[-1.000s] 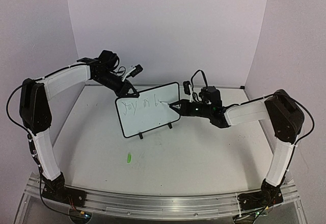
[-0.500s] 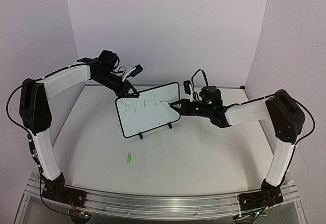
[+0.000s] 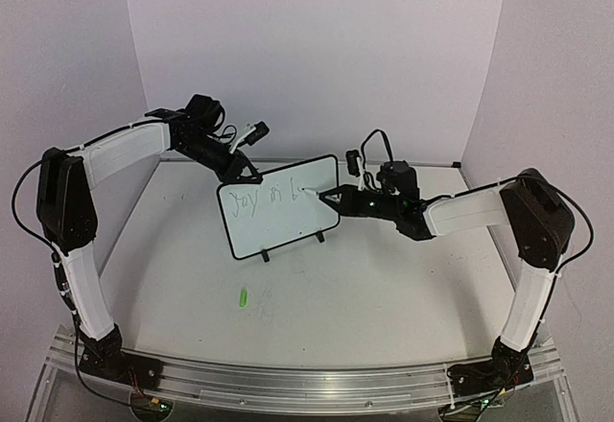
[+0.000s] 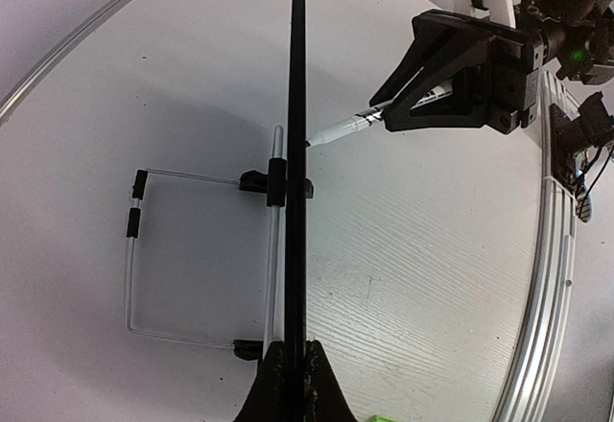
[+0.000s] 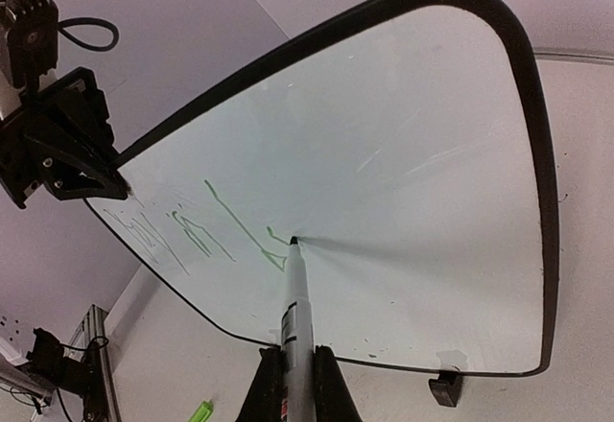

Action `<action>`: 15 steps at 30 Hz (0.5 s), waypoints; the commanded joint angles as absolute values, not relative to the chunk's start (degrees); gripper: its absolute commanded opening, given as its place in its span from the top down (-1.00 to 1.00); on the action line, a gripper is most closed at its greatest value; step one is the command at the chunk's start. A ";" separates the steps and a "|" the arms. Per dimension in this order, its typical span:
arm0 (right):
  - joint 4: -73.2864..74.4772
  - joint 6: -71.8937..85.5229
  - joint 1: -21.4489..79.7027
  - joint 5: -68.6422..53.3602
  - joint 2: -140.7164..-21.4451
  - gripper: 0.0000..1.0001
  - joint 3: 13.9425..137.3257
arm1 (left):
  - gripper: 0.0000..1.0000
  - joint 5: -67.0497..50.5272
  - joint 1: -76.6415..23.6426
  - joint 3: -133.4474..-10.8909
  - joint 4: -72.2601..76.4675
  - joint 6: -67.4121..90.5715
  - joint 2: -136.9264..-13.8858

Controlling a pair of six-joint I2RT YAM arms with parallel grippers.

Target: Write a sentence on the whiteboard

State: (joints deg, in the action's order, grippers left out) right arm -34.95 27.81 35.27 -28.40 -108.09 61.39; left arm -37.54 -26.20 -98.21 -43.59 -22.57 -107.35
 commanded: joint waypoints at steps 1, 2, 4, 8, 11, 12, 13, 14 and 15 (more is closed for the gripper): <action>-38.53 28.26 34.85 -29.20 -106.17 1.00 63.79 | 1.00 -39.46 -26.89 -98.68 -45.44 -23.89 -108.06; -38.51 28.32 34.83 -29.36 -106.31 1.00 63.97 | 1.00 -39.46 -26.87 -98.72 -45.44 -23.89 -108.10; -38.52 28.51 34.81 -29.74 -106.93 1.00 64.39 | 1.00 -39.46 -26.85 -98.76 -45.43 -23.88 -108.10; -38.41 29.03 34.81 -30.85 -108.50 1.00 65.40 | 1.00 -39.47 -26.86 -98.75 -45.42 -23.86 -108.11; -38.28 29.26 34.80 -31.26 -109.27 1.00 65.81 | 1.00 -39.46 -26.86 -98.74 -45.42 -23.87 -108.10; -38.17 29.24 34.80 -31.20 -109.36 1.00 65.80 | 1.00 -39.47 -26.87 -98.75 -45.42 -23.86 -108.10; -38.04 29.19 34.80 -31.12 -109.42 1.00 65.77 | 1.00 -39.49 -26.89 -98.74 -45.42 -23.90 -108.11; -37.82 29.10 34.80 -30.99 -109.45 1.00 65.68 | 1.00 -39.49 -26.89 -98.75 -45.44 -23.88 -108.11; -37.59 29.04 34.80 -30.89 -109.53 1.00 65.53 | 1.00 -39.47 -26.89 -98.76 -45.44 -23.86 -108.11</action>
